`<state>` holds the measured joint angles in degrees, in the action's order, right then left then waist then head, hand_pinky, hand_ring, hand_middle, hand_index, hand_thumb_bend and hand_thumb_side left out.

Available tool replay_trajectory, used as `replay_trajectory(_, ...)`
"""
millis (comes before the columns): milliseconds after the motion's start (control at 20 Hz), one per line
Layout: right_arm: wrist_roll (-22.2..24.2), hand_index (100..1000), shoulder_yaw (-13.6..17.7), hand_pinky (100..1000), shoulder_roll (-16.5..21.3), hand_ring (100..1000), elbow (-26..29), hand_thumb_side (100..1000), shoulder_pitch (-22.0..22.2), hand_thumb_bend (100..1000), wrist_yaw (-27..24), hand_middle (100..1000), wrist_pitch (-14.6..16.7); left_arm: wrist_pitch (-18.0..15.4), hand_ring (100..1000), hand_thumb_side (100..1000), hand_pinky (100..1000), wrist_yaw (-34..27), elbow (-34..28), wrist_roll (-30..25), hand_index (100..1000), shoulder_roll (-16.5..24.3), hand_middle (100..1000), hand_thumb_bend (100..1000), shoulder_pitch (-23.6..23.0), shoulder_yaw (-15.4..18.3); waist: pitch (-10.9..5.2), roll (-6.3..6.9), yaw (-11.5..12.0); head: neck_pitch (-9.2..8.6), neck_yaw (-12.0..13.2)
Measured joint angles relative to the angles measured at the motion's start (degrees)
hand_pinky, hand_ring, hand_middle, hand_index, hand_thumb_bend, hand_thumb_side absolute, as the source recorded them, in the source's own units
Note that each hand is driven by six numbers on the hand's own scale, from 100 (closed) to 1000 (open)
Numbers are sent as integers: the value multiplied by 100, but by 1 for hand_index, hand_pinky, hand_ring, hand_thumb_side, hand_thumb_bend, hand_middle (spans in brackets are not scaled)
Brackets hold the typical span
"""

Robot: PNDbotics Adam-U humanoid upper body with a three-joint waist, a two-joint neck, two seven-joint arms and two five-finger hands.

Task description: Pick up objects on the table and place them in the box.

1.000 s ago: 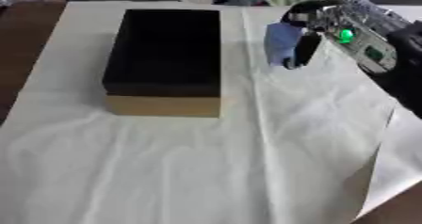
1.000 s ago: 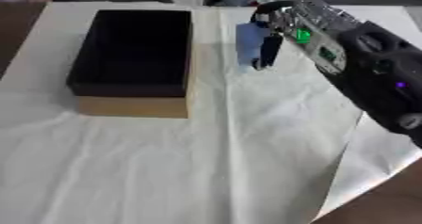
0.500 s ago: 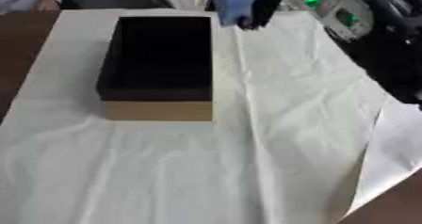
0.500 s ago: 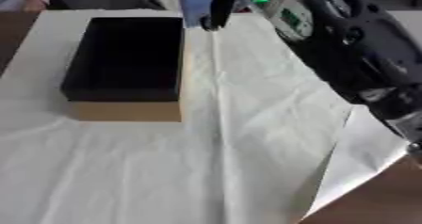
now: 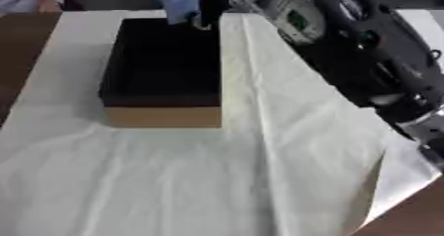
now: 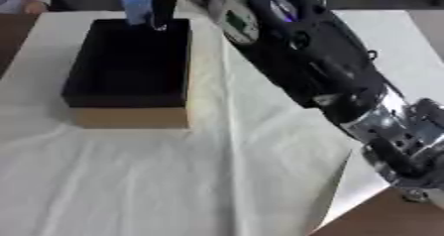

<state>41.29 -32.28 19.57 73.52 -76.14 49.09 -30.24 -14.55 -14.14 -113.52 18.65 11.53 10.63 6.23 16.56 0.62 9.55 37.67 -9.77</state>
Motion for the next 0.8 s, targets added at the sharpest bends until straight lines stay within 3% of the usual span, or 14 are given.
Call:
replay_trajectory(350,-16,710,33,791,-317,786,-435,100,15,100,246,640,-16,13,660,490,960,-22,0,-16,836,-3,644,100,8,-4,1,1,37,-3,-44)
replay_trajectory(600,19,890,40,852,-436,881,-682,100,99,100,319,821,19,16,659,490,960,-24,0,-22,836,-5,644,100,13,-22,2,11,61,-5,-59)
replay_trajectory(800,131,990,-25,924,-477,968,-791,100,104,293,273,929,131,16,659,489,960,-29,0,-24,836,-26,644,100,19,-32,4,13,61,-5,-65)
